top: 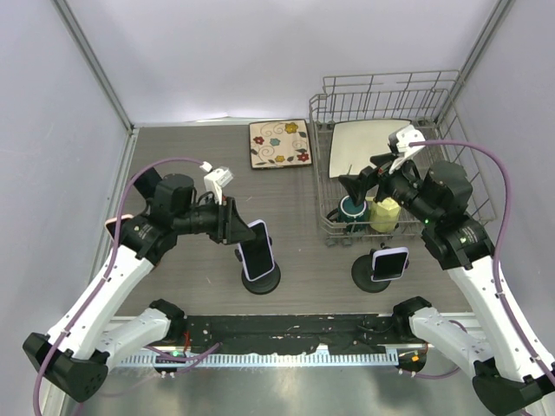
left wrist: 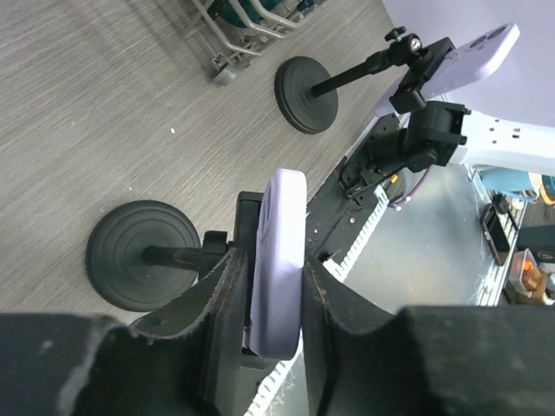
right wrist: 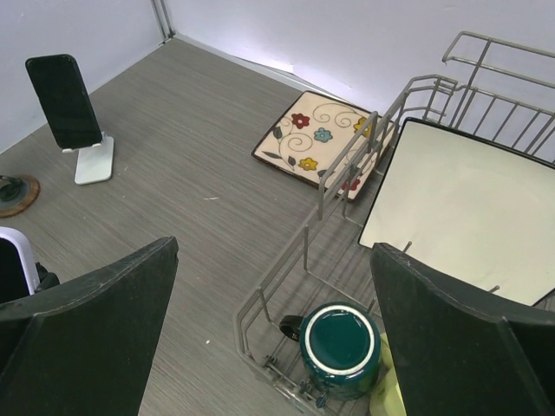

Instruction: Remove the phone from the phone stand

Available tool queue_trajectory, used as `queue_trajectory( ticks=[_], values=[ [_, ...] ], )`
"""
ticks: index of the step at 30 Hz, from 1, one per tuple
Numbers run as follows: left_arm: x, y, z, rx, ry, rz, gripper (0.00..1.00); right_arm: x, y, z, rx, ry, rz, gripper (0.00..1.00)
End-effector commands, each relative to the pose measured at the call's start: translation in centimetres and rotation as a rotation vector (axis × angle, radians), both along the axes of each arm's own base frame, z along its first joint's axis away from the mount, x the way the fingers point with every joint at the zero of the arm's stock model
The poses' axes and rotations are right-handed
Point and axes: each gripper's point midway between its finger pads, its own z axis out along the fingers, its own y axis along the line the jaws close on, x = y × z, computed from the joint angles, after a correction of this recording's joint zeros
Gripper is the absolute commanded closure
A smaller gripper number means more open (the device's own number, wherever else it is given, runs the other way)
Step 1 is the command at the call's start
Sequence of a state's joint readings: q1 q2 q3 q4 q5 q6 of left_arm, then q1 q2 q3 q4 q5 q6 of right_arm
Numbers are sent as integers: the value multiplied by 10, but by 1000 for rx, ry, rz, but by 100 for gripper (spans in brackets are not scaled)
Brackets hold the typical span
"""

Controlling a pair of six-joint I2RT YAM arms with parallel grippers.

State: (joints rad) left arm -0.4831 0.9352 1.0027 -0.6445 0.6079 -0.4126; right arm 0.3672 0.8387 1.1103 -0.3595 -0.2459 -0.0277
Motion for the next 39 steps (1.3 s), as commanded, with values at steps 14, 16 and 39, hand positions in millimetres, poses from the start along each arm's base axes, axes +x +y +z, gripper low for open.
queue_trajectory(
  ticks=[14, 16, 39],
  values=[
    [94, 43, 46, 135, -254, 452, 100, 23, 7, 6, 17, 19, -25, 2],
    [116, 48, 49, 153, -253, 518, 100, 25, 7, 8, 38, 42, -35, 2],
    [189, 57, 35, 56, -106, 817, 96, 48, 89, -24, 1, 212, 94, 2]
  ],
)
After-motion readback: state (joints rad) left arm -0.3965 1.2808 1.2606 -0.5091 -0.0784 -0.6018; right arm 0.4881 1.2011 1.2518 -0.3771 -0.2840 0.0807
